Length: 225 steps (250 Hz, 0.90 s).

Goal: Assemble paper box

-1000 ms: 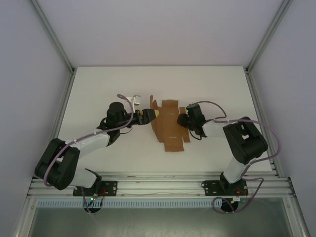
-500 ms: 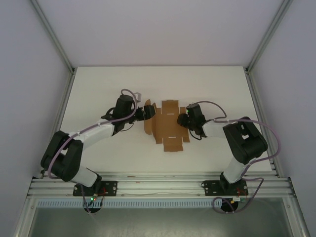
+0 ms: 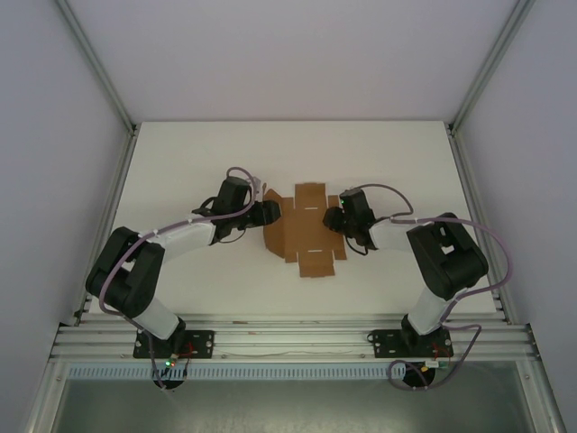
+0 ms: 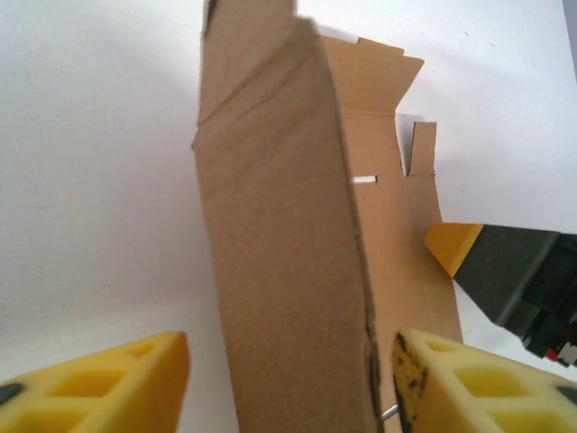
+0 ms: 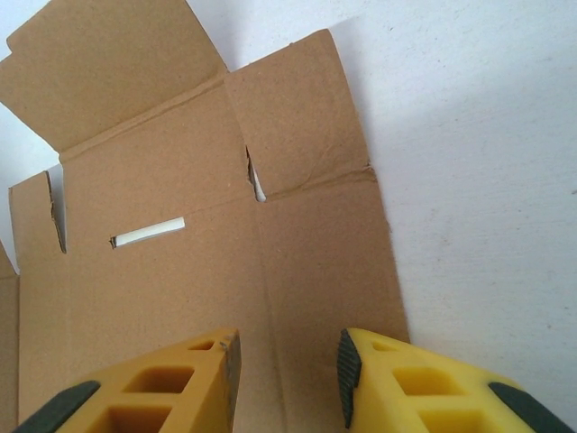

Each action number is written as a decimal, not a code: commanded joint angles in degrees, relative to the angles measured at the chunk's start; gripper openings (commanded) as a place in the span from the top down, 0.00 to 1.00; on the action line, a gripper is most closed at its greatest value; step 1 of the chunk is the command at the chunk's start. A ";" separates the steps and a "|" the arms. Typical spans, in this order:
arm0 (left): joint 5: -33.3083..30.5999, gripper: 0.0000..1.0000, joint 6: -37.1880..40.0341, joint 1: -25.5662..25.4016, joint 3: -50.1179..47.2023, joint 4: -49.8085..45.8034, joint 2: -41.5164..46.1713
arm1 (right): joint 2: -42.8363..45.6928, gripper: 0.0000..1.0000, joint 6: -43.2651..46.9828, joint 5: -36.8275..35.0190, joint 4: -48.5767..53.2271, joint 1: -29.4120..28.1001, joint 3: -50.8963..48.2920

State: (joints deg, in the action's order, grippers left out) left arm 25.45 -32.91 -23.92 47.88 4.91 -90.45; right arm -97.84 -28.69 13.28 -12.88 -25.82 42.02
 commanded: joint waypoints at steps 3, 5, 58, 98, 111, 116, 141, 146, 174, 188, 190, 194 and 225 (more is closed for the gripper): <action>-1.46 0.47 0.90 -0.25 2.03 -2.39 1.57 | -2.82 0.64 0.79 -1.80 12.34 0.25 -1.09; -1.66 0.47 0.98 -0.25 2.09 -2.72 1.59 | -2.73 0.64 0.82 -1.99 12.53 0.20 -1.03; -2.62 0.46 3.80 -0.17 3.49 -8.86 2.94 | -1.23 0.62 2.50 -3.53 16.74 0.25 0.61; 0.16 0.45 3.70 0.90 3.76 -10.63 2.63 | -1.09 0.62 2.76 -3.55 17.06 0.24 0.69; 2.58 0.47 3.10 2.08 3.80 -10.66 2.23 | -1.15 0.62 2.76 -3.35 17.19 0.25 0.77; 3.54 0.48 2.81 2.52 3.51 -10.04 2.14 | -1.29 0.62 2.76 -3.26 17.11 0.23 0.84; 5.23 0.56 1.89 3.55 2.65 -7.96 1.79 | -1.38 0.62 2.80 -2.92 16.70 0.22 0.86; 5.38 0.59 1.88 3.68 2.70 -8.02 1.58 | -1.39 0.62 2.84 -2.87 16.67 0.20 1.00; 6.48 0.76 2.60 3.75 2.56 -8.17 1.37 | -1.02 0.62 3.35 -3.19 16.83 0.23 1.11; 7.09 0.87 2.52 3.94 1.68 -6.79 2.09 | -0.28 0.61 3.95 -3.02 17.14 0.22 1.35; 7.29 0.88 2.48 3.96 1.47 -6.41 2.18 | -0.16 0.61 4.05 -2.98 17.22 0.20 1.43; 7.76 0.91 2.35 4.12 1.10 -5.70 2.48 | 0.20 0.60 4.18 -2.92 17.40 0.20 1.53; 11.54 1.00 1.56 5.34 -1.10 -0.77 5.50 | 5.96 0.53 6.07 -2.72 19.17 0.41 1.77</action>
State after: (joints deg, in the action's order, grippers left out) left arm 31.97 -31.22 -19.84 49.15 -1.21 -88.82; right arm -95.88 -24.75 11.99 -3.42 -25.82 44.91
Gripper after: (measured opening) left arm 0.076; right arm 0.436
